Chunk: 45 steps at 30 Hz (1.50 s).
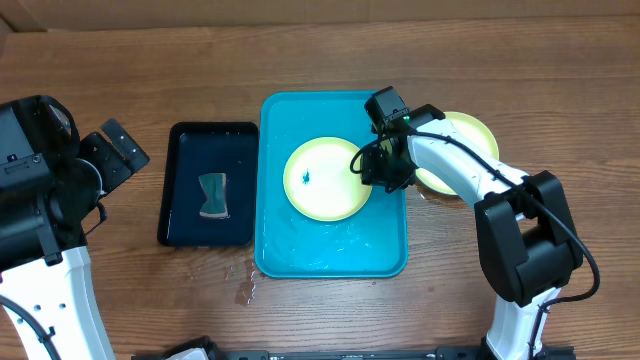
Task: Clean dirty plates on tray and stack at the side
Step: 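Grasp the remaining yellow plate rim and drag it onto the tray center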
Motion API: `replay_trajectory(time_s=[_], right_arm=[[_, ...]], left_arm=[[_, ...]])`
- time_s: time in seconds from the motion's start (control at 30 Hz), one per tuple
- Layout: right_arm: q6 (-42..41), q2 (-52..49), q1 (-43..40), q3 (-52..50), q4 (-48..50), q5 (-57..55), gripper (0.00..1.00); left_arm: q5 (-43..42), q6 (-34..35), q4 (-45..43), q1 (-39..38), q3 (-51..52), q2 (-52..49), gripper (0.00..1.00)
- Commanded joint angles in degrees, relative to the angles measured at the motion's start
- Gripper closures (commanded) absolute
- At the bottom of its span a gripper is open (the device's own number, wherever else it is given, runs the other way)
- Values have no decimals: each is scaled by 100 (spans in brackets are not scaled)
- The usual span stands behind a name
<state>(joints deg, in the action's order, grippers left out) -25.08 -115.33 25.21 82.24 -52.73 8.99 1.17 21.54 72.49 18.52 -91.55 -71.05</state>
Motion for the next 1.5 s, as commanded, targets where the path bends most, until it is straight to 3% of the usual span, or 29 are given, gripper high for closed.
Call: replay_trajectory(time_s=[0.0, 0.3, 0.53, 0.6, 0.67, 0.83, 1.1, 1.3, 1.47], right_arm=[[-48, 234, -15, 111, 59, 13, 54], [-308, 227, 57, -94, 55, 11, 57], [-306, 227, 61, -125, 140, 11, 73], [-306, 227, 61, -125, 131, 13, 85], [-306, 227, 61, -125, 105, 13, 89], [-306, 227, 61, -125, 74, 13, 88], [-306, 227, 61, -125, 48, 13, 79], [-304, 227, 61, -125, 15, 11, 67], [-304, 227, 61, -125, 94, 11, 66]], left_arm=[[74, 96, -9, 24, -37, -20, 0], [74, 96, -9, 24, -37, -20, 0], [74, 96, -9, 24, -37, -20, 0], [74, 96, -9, 24, -37, -20, 0], [74, 96, -9, 24, -37, -20, 0], [74, 96, -9, 24, -37, -20, 0], [424, -9, -463, 24, -37, -22, 0], [557, -74, -332, 22, -37, -52, 0], [557, -72, -332, 20, -37, -52, 0]])
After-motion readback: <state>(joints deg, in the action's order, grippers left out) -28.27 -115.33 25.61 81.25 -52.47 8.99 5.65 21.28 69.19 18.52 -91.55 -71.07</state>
